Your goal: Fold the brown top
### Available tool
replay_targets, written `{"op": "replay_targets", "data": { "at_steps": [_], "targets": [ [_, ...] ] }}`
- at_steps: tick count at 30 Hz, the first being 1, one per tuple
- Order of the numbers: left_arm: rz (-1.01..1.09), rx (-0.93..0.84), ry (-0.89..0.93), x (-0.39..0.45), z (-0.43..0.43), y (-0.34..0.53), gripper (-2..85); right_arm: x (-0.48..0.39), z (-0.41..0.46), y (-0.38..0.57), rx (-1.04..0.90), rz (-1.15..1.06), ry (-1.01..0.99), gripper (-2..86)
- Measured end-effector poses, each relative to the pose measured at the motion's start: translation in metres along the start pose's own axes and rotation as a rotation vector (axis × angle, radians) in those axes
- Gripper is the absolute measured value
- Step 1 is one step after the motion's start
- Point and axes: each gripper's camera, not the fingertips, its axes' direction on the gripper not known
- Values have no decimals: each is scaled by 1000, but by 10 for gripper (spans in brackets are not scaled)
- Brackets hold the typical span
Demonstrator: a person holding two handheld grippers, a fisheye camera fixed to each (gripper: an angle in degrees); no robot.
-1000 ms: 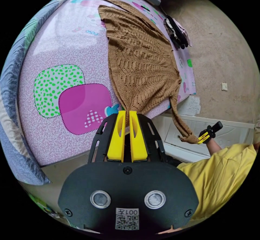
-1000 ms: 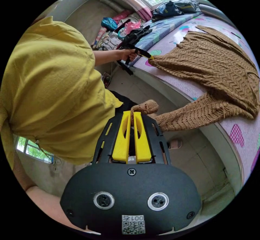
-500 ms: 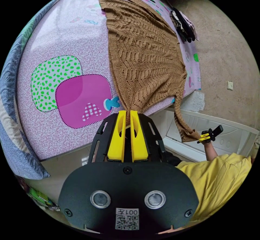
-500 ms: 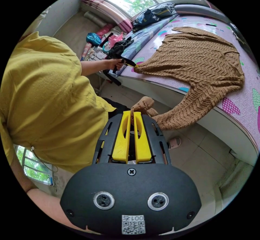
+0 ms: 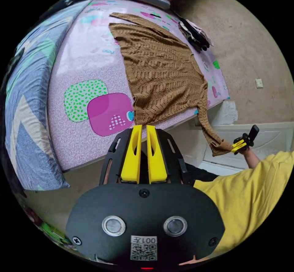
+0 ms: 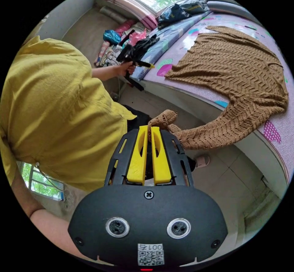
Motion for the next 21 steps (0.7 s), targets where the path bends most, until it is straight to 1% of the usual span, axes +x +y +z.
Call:
{"op": "replay_targets", "data": {
  "at_steps": [3, 6, 8, 11, 15, 17, 19, 21],
  "targets": [
    [92, 17, 0, 20, 4, -18, -11, -5, 1, -6, -76, 10, -15, 11],
    [176, 48, 68, 39, 12, -41, -12, -17, -12, -17, -86, 9, -9, 11],
    [220, 40, 68, 48, 19, -54, -12, -23, -22, -23, -79, 17, 22, 11],
    [240, 21, 76, 56, 26, -72, -12, -28, -40, -33, -15, 47, 77, 12],
    [244, 6, 73, 63, 18, -93, -12, -33, -66, -53, 132, 79, 130, 15],
    [241, 11, 71, 67, 7, -102, -13, -39, -75, -65, 141, 74, 158, 19],
    [239, 17, 78, 71, -5, -110, -13, -47, -87, -82, 97, 65, 195, 25],
    [234, 30, 77, 76, -23, -122, -13, -52, -102, -93, 114, 64, 190, 33]
  ]
}}
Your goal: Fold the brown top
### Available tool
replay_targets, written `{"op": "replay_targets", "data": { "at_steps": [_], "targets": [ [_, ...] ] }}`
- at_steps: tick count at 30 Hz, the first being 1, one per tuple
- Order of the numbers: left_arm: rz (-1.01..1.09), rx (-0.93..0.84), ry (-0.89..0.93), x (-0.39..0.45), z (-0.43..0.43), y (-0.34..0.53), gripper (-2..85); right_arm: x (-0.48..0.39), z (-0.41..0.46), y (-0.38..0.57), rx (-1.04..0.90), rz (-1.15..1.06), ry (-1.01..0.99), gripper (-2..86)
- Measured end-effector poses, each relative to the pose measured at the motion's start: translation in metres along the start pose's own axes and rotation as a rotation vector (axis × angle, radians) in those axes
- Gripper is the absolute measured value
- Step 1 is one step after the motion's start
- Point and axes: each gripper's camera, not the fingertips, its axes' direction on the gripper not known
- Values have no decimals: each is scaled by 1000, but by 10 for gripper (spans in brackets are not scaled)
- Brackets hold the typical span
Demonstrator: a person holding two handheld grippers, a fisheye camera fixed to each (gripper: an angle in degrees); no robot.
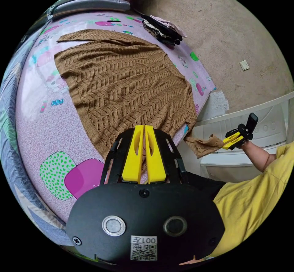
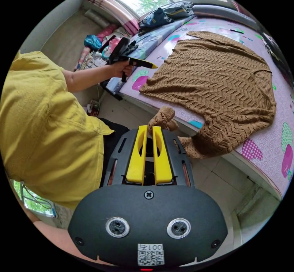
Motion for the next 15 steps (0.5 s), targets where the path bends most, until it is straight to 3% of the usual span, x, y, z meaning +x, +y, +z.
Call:
{"op": "replay_targets", "data": {
  "at_steps": [8, 15],
  "targets": [
    [-88, 53, -53, 1, -52, -50, -13, 10, -109, -53, 208, 49, 24, 54],
    [-182, 112, -231, 6, -95, -134, -12, 54, -230, -155, 301, -113, 347, 11]
  ]
}}
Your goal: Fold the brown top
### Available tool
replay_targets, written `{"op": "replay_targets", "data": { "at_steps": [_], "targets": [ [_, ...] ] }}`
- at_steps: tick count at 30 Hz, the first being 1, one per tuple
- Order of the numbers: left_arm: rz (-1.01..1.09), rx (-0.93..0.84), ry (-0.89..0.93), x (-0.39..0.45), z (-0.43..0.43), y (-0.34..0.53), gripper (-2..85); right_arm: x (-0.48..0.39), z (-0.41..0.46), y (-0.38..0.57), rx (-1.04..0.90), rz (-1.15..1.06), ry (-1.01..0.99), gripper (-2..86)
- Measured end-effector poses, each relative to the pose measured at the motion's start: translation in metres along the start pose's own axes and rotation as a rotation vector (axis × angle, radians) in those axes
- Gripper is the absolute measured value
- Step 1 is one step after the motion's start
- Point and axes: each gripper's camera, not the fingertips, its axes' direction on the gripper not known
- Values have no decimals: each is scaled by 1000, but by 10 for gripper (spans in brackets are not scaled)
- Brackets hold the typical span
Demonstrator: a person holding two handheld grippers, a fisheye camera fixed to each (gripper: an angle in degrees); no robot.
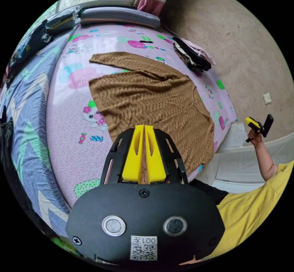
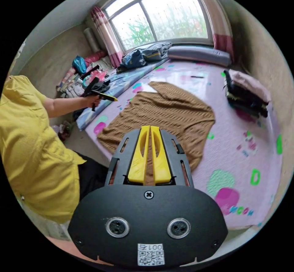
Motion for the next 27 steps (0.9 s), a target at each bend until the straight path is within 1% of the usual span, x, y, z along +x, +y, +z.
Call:
{"op": "replay_targets", "data": {
  "at_steps": [3, 6, 11, 14, 17, 21, 27],
  "targets": [
    [-16, 21, -89, 9, -9, -37, -13, 47, 6, -65, -2, -75, 57, 10],
    [12, 41, -149, 12, -12, -74, -13, 85, 29, -131, -92, -172, 51, 16],
    [77, 117, -170, 2, -13, -131, -11, 130, 80, -228, -227, -235, 17, 36],
    [124, 142, -158, -10, -14, -164, 0, 147, 119, -280, -340, -275, 35, 56],
    [169, 108, -162, -19, -11, -197, 23, 157, 147, -327, -384, -288, 19, 66],
    [237, 37, -189, -25, -8, -235, 33, 164, 180, -379, -474, -293, -13, 85],
    [246, -28, -211, -36, -9, -272, 35, 167, 188, -438, -519, -292, -4, 94]
  ]
}}
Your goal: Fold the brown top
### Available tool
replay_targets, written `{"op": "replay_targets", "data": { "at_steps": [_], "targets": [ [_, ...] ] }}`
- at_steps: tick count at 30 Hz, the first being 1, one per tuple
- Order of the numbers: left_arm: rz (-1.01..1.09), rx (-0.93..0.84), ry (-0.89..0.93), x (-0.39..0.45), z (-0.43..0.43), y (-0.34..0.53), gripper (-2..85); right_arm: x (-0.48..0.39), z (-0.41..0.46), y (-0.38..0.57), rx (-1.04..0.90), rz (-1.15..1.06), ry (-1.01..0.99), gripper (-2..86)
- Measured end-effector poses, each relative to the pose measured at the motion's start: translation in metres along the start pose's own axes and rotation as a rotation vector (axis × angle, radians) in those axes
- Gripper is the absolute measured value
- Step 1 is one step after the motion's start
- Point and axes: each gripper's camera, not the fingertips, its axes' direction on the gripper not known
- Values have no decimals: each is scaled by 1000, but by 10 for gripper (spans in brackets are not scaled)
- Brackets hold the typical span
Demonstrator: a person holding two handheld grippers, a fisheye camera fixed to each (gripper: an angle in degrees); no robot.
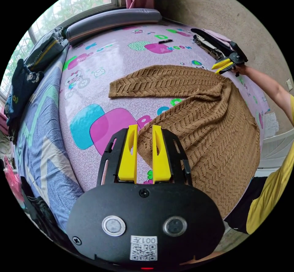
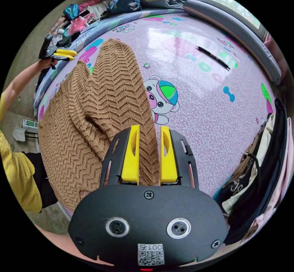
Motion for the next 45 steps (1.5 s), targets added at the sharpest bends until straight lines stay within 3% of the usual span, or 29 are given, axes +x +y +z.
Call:
{"op": "replay_targets", "data": {
  "at_steps": [8, 16, 21, 26, 36, 45],
  "targets": [
    [54, -33, 36, -2, -6, -42, 45, 5, -41, -43, -28, -15, 7, 87],
    [204, -177, -24, 20, 0, -86, 50, -20, -74, -73, -72, -144, 156, 49],
    [237, -188, -30, 36, -5, -103, -5, -31, -89, -85, -93, -195, 188, 12],
    [268, -186, -143, 53, -14, -114, -12, -23, -111, -90, -55, -117, 238, 2],
    [96, -186, -352, 36, -38, -140, -13, -3, -146, -88, 6, 53, 398, 0],
    [90, -192, -421, 36, -32, -166, -14, -1, -145, -98, 18, 89, 489, 0]
  ]
}}
